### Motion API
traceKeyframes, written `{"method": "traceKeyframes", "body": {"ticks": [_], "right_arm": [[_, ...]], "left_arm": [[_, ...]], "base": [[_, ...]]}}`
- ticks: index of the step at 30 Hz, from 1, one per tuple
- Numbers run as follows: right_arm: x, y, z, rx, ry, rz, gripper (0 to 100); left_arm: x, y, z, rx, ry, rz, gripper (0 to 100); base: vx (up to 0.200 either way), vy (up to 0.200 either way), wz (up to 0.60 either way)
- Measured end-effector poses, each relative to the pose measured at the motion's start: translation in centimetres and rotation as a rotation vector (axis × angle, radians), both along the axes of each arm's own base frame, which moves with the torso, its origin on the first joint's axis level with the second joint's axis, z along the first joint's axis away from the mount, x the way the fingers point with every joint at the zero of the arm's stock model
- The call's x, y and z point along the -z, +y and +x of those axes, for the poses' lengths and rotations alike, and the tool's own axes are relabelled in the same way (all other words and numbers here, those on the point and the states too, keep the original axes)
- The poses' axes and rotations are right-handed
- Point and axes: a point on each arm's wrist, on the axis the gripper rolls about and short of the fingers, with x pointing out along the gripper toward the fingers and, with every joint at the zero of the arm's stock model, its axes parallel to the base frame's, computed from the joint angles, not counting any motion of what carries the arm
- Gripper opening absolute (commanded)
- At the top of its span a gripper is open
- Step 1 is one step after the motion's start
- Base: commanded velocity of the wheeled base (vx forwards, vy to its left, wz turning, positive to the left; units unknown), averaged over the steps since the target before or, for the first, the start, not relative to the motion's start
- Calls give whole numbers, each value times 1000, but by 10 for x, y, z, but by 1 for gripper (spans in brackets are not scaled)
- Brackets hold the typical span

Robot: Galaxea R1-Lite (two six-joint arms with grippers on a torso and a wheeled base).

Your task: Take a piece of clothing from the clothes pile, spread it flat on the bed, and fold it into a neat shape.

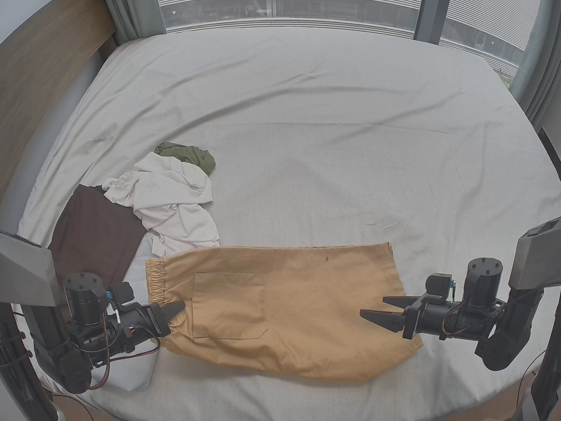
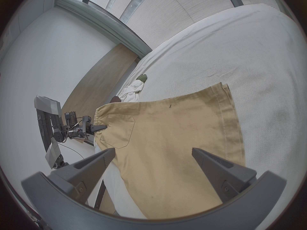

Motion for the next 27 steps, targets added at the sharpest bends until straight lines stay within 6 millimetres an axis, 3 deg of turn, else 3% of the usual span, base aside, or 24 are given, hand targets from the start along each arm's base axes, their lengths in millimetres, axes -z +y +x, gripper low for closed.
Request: {"method": "traceKeyframes", "body": {"ticks": [15, 27], "right_arm": [[-1, 0, -1, 0, -1, 1, 100], [-5, -1, -1, 3, -16, 6, 100]], "left_arm": [[-16, -46, 11, 149, -103, -52, 0], [-30, -93, 16, 272, -122, -156, 0]], "base": [[0, 0, 0], [0, 0, 0]]}}
